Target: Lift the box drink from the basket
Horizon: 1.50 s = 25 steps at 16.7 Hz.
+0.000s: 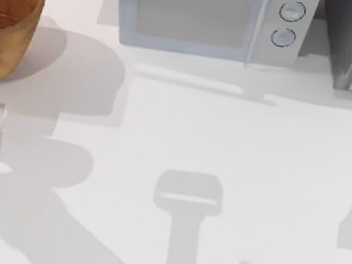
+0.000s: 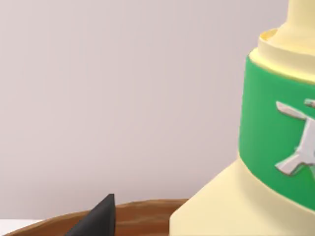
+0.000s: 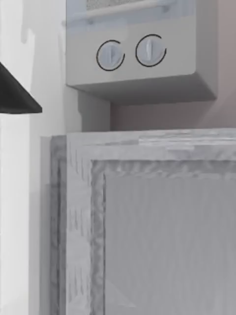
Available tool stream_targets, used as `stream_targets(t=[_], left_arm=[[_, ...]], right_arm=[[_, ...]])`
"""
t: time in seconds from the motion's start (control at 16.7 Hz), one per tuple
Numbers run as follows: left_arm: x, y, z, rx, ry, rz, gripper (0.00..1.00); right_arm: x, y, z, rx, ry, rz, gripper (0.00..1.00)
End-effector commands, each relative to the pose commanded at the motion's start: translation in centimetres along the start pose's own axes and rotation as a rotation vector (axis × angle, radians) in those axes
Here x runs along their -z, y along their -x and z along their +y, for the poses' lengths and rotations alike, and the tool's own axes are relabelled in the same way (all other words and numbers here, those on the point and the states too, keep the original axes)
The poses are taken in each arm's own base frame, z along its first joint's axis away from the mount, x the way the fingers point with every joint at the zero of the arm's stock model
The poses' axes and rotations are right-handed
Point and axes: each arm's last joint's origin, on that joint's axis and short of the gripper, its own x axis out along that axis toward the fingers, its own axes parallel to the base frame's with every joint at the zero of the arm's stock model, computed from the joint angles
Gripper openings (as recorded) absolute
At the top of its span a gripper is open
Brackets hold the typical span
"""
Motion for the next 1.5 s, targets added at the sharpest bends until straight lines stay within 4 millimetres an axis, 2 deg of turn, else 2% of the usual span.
stream_targets(t=[0.24,1.02,1.5], left_arm=[[0.0,-0.03,0.0,0.0,0.0,0.0,1.0],[0.0,-0.03,0.0,0.0,0.0,0.0,0.02],[0.0,-0.03,0.0,0.0,0.0,0.0,0.0]], right_arm=[[0.0,0.0,0.0,0.0,0.0,0.0,1.0],[0.0,0.0,0.0,0.0,0.0,0.0,1.0],[0.0,0.0,0.0,0.0,0.0,0.0,1.0]])
